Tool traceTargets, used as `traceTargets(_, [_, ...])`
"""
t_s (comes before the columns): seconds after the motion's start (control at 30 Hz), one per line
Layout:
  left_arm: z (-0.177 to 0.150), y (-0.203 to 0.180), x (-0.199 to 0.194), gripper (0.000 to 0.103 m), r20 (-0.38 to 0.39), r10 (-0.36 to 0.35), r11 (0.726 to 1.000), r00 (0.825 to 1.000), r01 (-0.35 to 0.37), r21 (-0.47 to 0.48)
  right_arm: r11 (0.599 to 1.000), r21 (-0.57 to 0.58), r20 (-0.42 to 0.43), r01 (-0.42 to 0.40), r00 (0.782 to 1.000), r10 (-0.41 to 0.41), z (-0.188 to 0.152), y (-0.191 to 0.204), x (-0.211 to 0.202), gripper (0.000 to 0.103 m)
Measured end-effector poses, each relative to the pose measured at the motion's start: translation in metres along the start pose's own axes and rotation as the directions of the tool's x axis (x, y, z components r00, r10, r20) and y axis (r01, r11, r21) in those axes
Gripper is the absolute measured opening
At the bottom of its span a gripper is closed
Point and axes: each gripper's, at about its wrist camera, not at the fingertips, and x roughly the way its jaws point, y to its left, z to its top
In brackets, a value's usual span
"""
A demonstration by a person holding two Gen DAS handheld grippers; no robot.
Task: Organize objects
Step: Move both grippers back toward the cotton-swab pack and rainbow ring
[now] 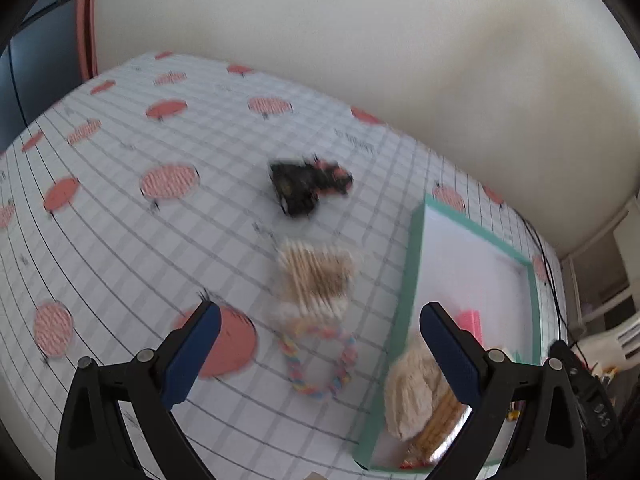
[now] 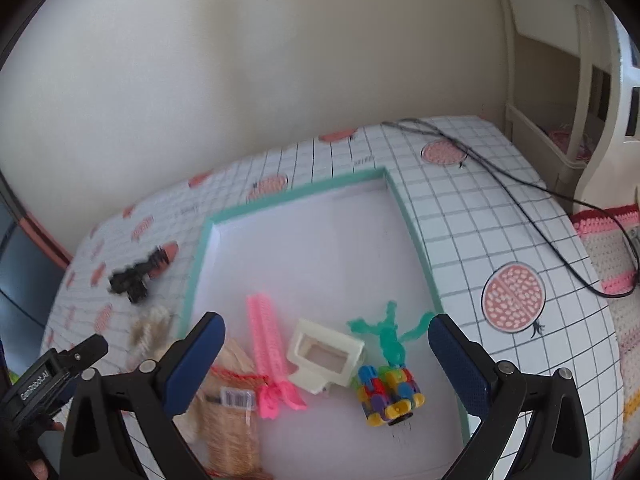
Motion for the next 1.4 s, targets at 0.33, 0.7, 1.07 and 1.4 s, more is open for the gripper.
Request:
traceTargets(0.33, [0.057, 0.03, -0.021, 0.1, 0.023, -0.093, 0.987, 0.995, 0.095, -0.129, 1.0, -0.025, 0.064, -0.017, 0.998, 0.018, 0.034, 0.049, -0.02, 0.103])
traceTargets(0.7, [0.065, 0.053, 0.019, 0.1, -0.092, -0.089, 0.991, 0.992, 0.078, -0.109, 0.97, -0.229, -0.03, -0.08, 0.997, 0.075, 0.005, 0.14, 0.015, 0.103])
traceTargets(1.07, [0.057, 0.112, 0.041, 0.1, -0.203, -0.002, 0.983, 0.979, -0.035, -0.18, 0.915, -0.354, -0.192, -0.192, 0.973, 0.129, -0.042, 0.201, 0.057, 0.103])
traceTargets(1.4, [0.054, 0.127, 0.044, 0.1, -0.23, 0.039, 0.978, 0.972, -0.085, -0.192, 0.903, -0.38, -0.291, -0.2, 0.953, 0.088, -0.067, 0.204, 0.08, 0.103])
